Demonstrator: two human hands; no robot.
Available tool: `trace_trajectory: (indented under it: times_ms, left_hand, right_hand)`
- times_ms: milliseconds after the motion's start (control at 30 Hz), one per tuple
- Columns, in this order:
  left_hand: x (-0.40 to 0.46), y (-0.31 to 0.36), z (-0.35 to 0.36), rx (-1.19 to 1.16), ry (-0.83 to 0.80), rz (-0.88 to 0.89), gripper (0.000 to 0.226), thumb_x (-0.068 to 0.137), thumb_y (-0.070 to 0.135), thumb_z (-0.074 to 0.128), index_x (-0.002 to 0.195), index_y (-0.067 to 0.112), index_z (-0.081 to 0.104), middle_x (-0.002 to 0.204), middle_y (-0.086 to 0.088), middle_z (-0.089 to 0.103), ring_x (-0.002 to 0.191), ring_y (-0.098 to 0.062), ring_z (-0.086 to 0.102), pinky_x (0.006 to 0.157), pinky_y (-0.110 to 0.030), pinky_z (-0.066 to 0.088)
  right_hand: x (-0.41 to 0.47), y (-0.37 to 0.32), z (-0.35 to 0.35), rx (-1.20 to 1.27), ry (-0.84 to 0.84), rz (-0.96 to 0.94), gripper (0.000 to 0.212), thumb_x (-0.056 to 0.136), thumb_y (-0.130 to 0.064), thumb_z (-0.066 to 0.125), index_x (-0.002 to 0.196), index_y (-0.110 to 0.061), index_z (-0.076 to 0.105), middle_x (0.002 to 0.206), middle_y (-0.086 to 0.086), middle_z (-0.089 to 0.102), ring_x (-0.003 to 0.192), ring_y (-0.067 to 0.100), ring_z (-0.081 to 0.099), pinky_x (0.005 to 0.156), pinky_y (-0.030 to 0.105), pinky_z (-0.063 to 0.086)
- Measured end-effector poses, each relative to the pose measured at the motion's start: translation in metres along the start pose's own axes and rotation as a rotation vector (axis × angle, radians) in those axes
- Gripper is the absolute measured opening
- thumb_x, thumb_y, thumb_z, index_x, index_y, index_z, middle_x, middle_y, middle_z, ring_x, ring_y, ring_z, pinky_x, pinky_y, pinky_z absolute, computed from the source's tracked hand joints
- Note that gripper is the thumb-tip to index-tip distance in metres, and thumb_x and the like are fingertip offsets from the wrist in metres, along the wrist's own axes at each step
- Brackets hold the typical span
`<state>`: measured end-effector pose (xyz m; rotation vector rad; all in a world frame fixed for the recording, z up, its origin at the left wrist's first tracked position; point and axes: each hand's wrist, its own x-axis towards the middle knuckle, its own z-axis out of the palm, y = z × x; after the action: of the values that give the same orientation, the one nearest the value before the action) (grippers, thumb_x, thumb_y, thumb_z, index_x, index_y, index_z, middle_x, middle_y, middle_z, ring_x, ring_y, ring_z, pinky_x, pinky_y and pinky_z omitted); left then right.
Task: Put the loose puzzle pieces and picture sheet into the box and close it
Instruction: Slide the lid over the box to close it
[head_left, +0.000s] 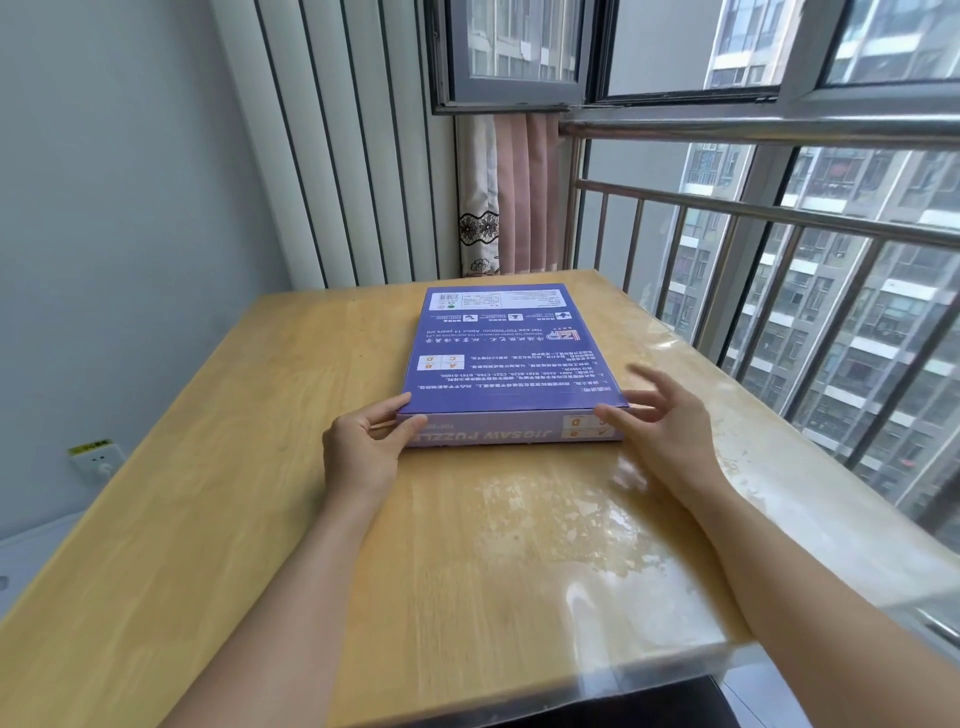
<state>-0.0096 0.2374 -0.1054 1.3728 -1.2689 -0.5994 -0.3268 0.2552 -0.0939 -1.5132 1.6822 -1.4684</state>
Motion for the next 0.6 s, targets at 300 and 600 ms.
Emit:
trace_trajectory:
  times_ms: [300,600]
  left_hand:
    - [-0.003,0.005,0.007,0.082,-0.016,0.040,0.038,0.082,0.030,0.080,0.117,0.018,0.072,0.083,0.012,0.067,0.067,0.002,0.062,0.065,-0.005,0.047]
    - [-0.014,0.005,0.019,-0.085,-0.426,-0.082,0.043,0.081,0.066,0.066,0.102,0.031,0.077,0.098,-0.003,0.076,0.091,-0.018,0.072,0.084,-0.043,0.060]
  right_hand:
    - [0.002,-0.027,0.007,0.324,0.015,0.293,0.031,0.086,-0.049,0.073,0.100,-0.021,0.074,0.092,0.005,0.075,0.065,0.007,0.067,0.063,0.034,0.055]
    - [0.008,-0.160,0.023,0.040,0.292,-0.373,0.046,0.077,-0.029,0.082,0.119,-0.023,0.064,0.085,-0.015,0.065,0.068,-0.002,0.061,0.064,0.018,0.054]
